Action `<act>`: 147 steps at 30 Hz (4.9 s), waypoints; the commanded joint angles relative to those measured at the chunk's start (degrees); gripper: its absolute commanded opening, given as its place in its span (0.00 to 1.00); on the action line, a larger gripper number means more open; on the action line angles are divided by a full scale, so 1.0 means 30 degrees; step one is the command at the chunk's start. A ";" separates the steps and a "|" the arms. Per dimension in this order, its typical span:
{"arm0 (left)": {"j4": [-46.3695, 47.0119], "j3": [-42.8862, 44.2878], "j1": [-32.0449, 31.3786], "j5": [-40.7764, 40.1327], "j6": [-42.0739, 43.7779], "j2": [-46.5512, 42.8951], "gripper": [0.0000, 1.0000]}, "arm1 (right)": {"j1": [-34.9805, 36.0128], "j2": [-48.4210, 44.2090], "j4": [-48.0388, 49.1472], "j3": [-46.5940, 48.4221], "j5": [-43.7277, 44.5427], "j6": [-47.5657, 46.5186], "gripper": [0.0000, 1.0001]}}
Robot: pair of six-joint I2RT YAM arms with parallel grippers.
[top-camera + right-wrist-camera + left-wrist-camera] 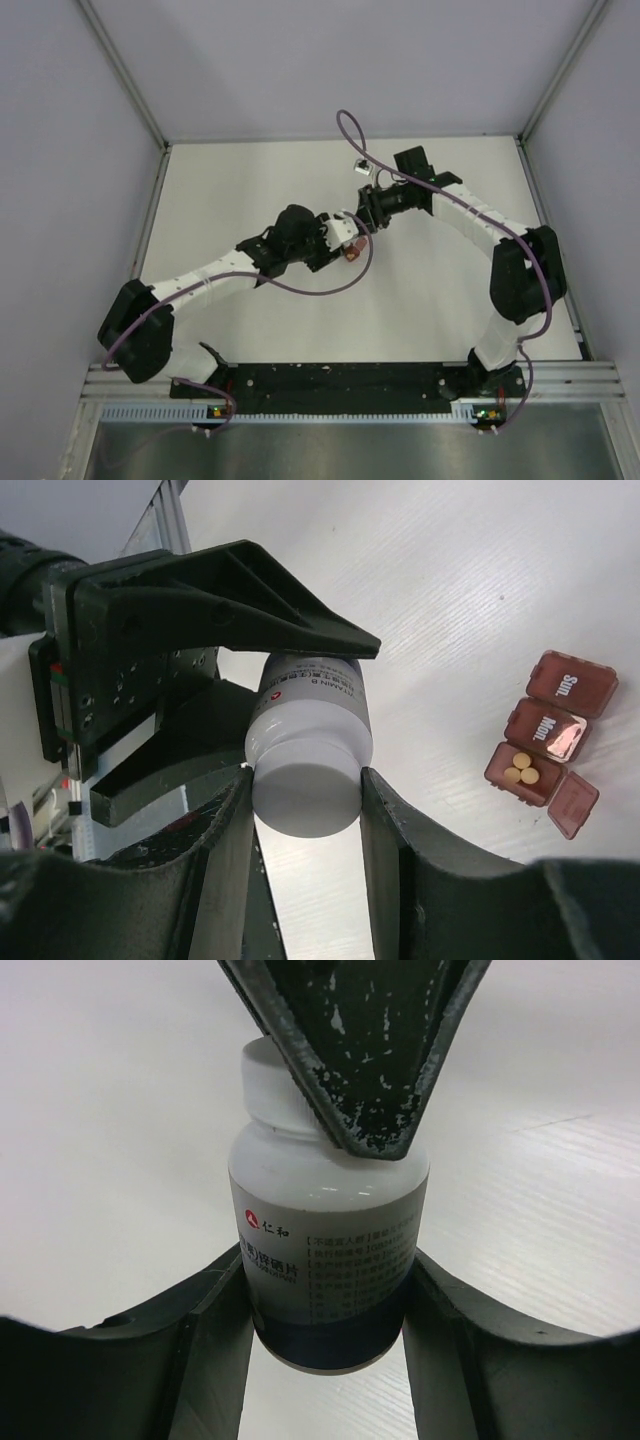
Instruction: Sort the pills into containers
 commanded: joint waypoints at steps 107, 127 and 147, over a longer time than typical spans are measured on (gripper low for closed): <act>0.4875 -0.0314 -0.1956 -0.6644 0.2566 -0.0749 0.00 | 0.0465 0.2082 -0.0127 0.1286 -0.3661 0.2164 0.29; 0.3475 -0.0023 -0.1813 -0.4194 0.0609 -0.1510 0.00 | -0.1499 -0.3391 -0.2054 0.0084 -0.2174 -0.3127 0.77; -0.2883 0.3405 0.1939 1.4497 -0.2209 -0.0340 0.00 | 0.0728 -0.7146 -0.4402 0.0464 0.1433 -1.0751 0.81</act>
